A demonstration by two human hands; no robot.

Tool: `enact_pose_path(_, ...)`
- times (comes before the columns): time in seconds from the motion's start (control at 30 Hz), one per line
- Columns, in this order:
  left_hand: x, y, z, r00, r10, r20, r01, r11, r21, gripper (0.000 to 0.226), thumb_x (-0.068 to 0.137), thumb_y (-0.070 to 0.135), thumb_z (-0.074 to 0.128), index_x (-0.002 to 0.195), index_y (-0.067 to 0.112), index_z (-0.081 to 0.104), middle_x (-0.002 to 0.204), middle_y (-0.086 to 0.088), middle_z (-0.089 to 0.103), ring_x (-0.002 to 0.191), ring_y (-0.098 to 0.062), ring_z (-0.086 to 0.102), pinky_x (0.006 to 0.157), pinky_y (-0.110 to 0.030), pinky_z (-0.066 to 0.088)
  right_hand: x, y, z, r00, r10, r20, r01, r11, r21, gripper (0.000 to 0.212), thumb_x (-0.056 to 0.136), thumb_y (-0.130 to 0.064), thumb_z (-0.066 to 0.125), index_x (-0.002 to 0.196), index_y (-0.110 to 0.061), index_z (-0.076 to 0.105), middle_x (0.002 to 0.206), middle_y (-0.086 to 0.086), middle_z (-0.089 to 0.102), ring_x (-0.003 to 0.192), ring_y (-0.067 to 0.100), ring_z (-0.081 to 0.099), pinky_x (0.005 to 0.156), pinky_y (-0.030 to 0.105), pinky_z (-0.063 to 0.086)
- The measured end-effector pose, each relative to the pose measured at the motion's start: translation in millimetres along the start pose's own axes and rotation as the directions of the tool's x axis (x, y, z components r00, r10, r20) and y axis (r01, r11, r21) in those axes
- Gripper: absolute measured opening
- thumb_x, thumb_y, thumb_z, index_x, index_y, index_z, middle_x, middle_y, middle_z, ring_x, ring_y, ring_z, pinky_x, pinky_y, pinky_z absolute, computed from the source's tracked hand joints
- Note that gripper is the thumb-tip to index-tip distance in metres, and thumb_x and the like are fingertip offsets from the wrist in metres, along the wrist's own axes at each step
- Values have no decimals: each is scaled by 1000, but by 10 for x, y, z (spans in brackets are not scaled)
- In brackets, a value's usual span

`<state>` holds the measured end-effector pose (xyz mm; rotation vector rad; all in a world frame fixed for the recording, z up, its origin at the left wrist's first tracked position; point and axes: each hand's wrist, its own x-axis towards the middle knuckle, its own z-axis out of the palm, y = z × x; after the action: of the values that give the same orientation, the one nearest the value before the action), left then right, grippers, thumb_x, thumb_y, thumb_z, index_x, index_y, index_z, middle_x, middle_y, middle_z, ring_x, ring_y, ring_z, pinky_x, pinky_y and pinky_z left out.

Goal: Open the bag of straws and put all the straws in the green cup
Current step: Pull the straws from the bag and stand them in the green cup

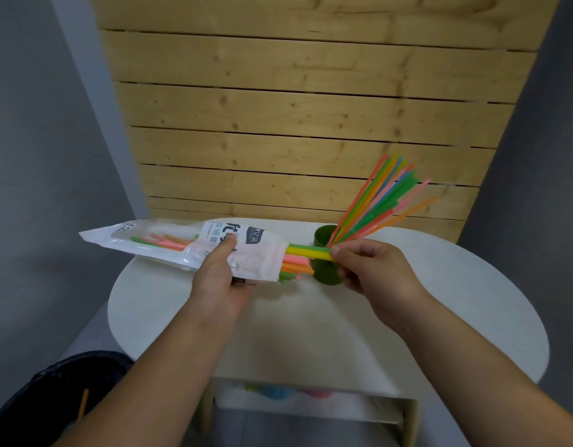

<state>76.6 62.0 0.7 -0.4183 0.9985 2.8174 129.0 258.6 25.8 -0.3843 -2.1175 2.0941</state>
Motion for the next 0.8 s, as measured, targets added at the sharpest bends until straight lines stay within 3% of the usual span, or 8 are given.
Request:
enact_pose_path(0.17,23,1,2,1000,-12,-11,12,1000,-17,44,100,16,62,143,12,56,135,-12,69,123,-29,66,77,-47,62,14,56,-26,993,108,50,-117,952,284,11,88,-18,71,93,-8,73,69,4,61,58,11,56,58,25,47)
enact_pose_path(0.27,37,-14,5,1000,-14,-22,13,1000,-27,44,99,16,63,142,12,57,132,-11,71,117,-27,70,85,-46,62,-8,184,112,978,173,114,-202,918,342,21,83,-28,75,95,-12,70,67,1,59,57,9,53,56,23,46)
enact_pose_path(0.37,43,-16,-1,1000,-14,-24,14,1000,-13,41,99,16,64,139,13,60,130,-11,72,109,-27,72,77,-44,64,-48,226,247,953,219,209,-291,853,432,20,83,-22,76,96,-10,66,68,1,57,57,8,50,52,19,46)
enact_pose_path(0.53,27,-41,-9,999,-35,-19,35,999,-14,39,99,14,64,138,13,60,128,-12,72,110,-28,71,73,-46,64,34,157,280,971,186,148,-238,796,556,20,90,-11,69,108,-4,66,68,2,54,52,5,50,51,18,46)
enact_pose_path(0.63,19,-66,11,998,-49,-30,49,999,-23,37,98,13,64,135,14,62,121,-12,75,102,-26,74,70,-45,64,83,165,319,976,165,145,-219,765,606,11,92,-14,68,100,-8,64,63,1,52,50,5,52,61,22,47)
enact_pose_path(0.8,11,-102,28,998,-43,-55,43,999,-17,36,98,12,65,134,14,62,117,-10,76,95,-25,74,65,-42,65,123,166,396,991,127,41,-127,801,584,26,93,-17,66,115,-3,67,75,3,57,60,8,55,67,26,51)
